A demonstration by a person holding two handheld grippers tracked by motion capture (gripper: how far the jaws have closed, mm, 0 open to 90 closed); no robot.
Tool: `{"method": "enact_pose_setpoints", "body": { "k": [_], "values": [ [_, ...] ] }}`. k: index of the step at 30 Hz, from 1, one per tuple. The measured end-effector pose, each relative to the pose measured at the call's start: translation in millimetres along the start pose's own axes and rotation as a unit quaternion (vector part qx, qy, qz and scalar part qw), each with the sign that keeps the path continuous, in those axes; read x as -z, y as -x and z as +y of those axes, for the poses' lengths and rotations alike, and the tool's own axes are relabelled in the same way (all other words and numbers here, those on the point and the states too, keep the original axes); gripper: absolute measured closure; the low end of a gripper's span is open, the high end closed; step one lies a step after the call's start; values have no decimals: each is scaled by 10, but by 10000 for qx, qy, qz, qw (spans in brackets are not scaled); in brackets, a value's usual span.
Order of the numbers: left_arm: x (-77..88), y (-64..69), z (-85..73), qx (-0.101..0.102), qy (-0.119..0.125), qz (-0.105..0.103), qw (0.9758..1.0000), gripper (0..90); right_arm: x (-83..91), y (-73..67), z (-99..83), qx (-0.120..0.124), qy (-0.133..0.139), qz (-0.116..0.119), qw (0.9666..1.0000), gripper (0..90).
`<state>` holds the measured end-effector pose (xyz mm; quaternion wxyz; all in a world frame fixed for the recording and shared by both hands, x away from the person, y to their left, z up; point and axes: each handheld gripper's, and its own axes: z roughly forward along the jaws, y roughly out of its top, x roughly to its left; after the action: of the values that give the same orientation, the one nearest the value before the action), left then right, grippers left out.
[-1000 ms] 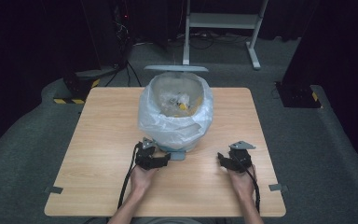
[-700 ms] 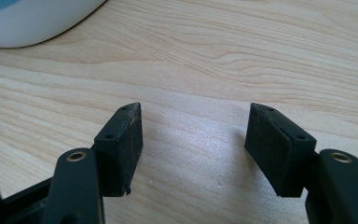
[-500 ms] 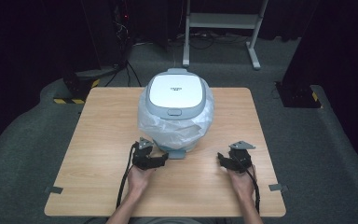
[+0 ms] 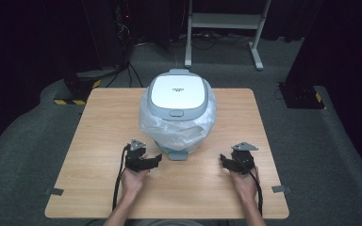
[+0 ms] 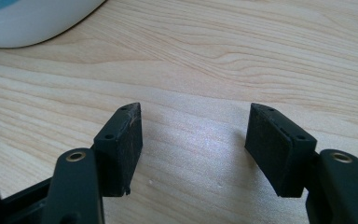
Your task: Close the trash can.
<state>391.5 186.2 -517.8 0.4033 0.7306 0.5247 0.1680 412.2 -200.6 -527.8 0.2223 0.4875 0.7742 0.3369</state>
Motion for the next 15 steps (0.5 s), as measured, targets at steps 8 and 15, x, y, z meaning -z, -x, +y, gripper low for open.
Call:
{"method": "enact_pose_setpoints", "body": {
  "k": [8,15],
  "values": [
    [46,-105,-41,16,-8,176,9998,196,0,-1,0,-5,-2,-5,10000,361],
    [110,-248,-84,119,8,365,9993,199,0,-2,0,-6,-1,-10,10000,360]
  ]
}}
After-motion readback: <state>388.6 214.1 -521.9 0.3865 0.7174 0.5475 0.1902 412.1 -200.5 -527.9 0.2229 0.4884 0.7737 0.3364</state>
